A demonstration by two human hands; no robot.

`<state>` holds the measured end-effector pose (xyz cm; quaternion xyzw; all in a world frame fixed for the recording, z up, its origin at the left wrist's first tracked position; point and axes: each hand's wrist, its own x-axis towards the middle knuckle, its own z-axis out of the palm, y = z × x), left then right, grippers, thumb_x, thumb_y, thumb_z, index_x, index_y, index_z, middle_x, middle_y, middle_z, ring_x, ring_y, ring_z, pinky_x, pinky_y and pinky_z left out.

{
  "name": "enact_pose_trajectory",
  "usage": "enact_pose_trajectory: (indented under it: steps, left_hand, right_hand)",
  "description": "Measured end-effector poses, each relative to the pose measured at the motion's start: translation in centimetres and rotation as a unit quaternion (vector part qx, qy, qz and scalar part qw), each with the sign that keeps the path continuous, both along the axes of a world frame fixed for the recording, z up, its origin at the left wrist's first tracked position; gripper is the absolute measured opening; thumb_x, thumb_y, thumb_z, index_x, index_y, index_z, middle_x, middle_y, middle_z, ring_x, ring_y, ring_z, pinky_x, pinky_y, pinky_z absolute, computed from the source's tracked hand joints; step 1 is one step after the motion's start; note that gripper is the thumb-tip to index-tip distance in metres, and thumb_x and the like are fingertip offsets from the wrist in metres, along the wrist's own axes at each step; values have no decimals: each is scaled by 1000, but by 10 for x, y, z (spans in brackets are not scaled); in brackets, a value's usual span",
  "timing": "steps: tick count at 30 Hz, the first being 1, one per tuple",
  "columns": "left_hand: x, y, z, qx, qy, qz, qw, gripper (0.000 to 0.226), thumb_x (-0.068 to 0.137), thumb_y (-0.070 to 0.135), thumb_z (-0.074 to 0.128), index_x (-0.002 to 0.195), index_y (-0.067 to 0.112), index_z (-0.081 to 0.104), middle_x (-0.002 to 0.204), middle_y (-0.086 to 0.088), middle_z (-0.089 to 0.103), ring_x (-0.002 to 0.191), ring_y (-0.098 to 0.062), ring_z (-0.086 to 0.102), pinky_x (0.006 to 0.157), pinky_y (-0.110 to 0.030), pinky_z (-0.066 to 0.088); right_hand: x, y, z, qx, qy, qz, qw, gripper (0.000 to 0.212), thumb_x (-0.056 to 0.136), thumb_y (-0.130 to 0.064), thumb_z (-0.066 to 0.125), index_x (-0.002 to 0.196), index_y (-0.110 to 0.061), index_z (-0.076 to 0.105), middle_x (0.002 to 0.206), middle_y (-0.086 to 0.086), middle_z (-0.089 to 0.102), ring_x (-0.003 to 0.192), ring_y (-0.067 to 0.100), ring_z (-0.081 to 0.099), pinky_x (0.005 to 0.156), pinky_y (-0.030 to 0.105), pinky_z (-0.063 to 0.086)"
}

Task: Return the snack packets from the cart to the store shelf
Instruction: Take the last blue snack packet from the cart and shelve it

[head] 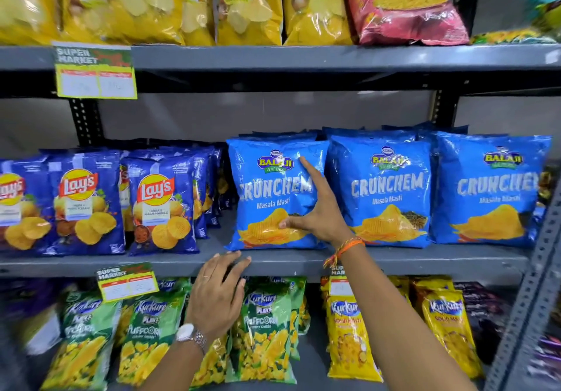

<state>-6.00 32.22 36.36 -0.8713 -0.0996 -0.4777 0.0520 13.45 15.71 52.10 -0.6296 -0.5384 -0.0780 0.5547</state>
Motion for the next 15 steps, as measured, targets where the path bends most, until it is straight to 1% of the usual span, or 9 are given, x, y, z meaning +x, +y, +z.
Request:
enact_pose_trajectory:
  steps: [3, 7, 9, 11, 13, 14, 15]
  left_hand:
    - [2, 1, -3, 1, -2, 7, 1000, 39, 98, 27, 48, 132, 17, 63, 131, -6, 62, 119, -30, 59, 115, -45, 36]
    - [3, 1, -4, -4, 4, 12, 1000, 40, 98, 27, 48, 133, 15, 63, 132, -8, 62, 119, -33, 61, 115, -47, 35]
    - [2, 0, -4, -1, 4, 12, 1000, 41, 98, 27, 48, 133, 15, 63, 132, -8, 62, 120, -32, 60, 116, -46, 34]
    - [1, -1, 0, -4, 5, 5, 1000, 40, 98, 27, 48, 134, 16, 62, 133, -7, 62, 121, -31, 60, 118, -44, 33]
    - [-4, -2, 3, -2, 9, -6, 1000, 41, 98, 27, 48, 136, 17, 61, 135, -5, 61, 125, -26, 57, 121, -39, 30]
    - [-8, -2, 5, 1, 11, -11, 1000, 42, 98, 27, 48, 137, 16, 60, 137, -4, 60, 127, -24, 55, 123, -36, 27]
    - [-13, -2, 7, 2, 11, -14, 1000, 43, 97, 27, 48, 138, 16, 60, 139, -4, 60, 130, -22, 53, 125, -34, 24]
  right_hand:
    - [4, 2, 0, 0, -4, 3, 1000, 126, 52, -27, 100, 156, -38, 30, 161, -25, 30, 151, -1, 25, 125, 45, 30]
    - [6, 4, -2, -4, 8, 10, 1000, 126, 54, -25, 100, 156, -38, 28, 161, -22, 30, 152, 0, 24, 123, 36, 30]
    - [6, 5, -3, -3, 9, 14, 1000, 126, 54, -27, 100, 157, -38, 27, 163, -19, 27, 154, 4, 20, 123, 35, 26]
    - [7, 5, -3, -4, 15, 10, 1000, 128, 54, -29, 100, 157, -40, 24, 165, -15, 23, 157, 13, 12, 123, 36, 21]
    - [6, 3, -4, 4, 13, -5, 1000, 130, 54, -33, 99, 157, -41, 21, 165, -8, 20, 157, 14, 12, 124, 36, 22]
    - [4, 2, -6, 13, 4, -20, 1000, 130, 53, -39, 98, 157, -41, 20, 165, -5, 18, 157, 11, 12, 124, 29, 23]
    - [-1, 0, -7, 22, -8, -40, 999, 130, 52, -45, 96, 157, -41, 21, 165, -3, 15, 156, 7, 9, 122, 19, 21]
